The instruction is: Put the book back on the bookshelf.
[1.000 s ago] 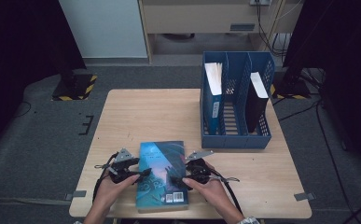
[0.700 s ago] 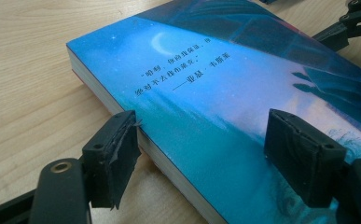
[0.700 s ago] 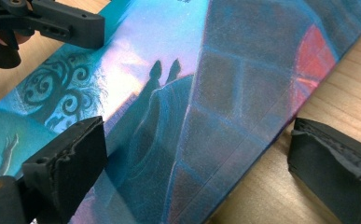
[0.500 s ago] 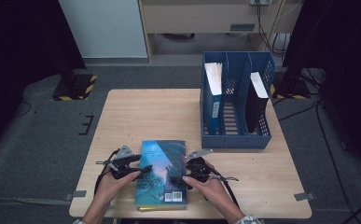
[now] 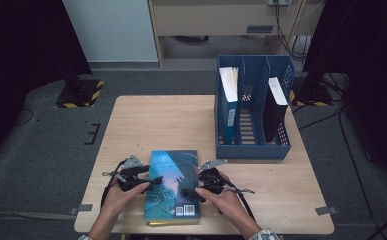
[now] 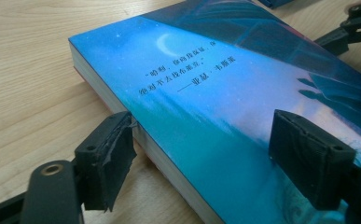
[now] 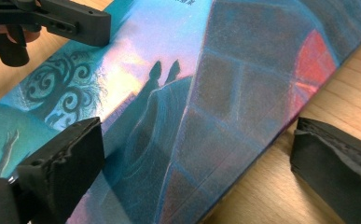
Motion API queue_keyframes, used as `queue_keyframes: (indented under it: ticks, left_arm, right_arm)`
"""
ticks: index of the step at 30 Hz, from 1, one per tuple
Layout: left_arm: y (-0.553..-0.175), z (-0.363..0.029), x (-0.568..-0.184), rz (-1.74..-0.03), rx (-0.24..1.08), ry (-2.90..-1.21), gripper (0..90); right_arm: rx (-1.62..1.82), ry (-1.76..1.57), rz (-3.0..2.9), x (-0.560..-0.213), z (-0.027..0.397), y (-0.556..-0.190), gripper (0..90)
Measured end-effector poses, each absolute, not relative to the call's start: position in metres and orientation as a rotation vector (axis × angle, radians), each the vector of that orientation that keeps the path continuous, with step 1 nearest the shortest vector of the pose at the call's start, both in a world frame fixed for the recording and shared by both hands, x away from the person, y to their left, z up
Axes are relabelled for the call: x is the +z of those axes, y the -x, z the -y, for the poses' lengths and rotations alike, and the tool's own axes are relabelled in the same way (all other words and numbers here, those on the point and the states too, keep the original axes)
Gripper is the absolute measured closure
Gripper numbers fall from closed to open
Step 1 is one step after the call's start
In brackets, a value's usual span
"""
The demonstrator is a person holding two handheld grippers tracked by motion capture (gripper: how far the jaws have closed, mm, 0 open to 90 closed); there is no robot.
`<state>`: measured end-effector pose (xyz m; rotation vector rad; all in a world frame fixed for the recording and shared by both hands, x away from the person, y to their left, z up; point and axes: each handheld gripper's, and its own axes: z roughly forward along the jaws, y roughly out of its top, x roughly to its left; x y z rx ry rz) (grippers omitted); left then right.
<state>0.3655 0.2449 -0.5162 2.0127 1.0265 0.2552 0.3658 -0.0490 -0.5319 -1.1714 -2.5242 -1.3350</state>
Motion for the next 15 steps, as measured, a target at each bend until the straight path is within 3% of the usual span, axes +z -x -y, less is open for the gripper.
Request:
queue_keyframes:
  ticks: [15]
  left_arm:
    - [-0.3664, -0.2555, -0.5198, -1.044, 0.169, -1.993, 19.5]
  right_arm:
    - [-1.326, 1.121, 2.520, -0.5323, 0.0453, -0.3688, 4.2]
